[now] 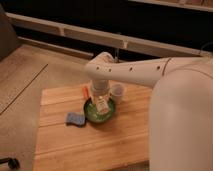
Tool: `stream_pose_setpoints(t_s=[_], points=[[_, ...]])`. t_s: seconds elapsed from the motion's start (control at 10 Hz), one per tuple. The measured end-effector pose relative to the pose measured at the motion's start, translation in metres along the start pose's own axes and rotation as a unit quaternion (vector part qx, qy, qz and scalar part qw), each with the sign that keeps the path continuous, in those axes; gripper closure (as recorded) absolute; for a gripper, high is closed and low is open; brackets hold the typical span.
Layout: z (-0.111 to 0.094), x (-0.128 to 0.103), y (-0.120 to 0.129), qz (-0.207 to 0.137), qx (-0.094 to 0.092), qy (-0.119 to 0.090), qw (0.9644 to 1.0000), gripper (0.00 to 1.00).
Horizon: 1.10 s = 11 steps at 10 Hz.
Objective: Place the bottle in the ceramic bowl
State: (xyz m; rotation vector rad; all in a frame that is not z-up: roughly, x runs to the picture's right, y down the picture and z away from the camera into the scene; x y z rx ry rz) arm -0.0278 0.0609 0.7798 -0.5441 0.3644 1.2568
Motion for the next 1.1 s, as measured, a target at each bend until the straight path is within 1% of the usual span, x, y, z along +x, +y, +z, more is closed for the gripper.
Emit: stream_pose_setpoints(t_s=[0.3, 0.4, 0.5, 1.1], points=[[0.0, 0.0, -0.0004, 0.0, 0.0, 0.0, 1.0, 0.3], [0.0, 0.0, -0.0005, 0.0, 0.0, 0.0, 1.0, 0.23], [0.0, 0.0, -0.0006, 0.0, 0.0, 0.0, 1.0, 0.2], [-0.0001, 0.0, -0.0011, 0.001, 0.0, 0.0, 1.0, 0.2]])
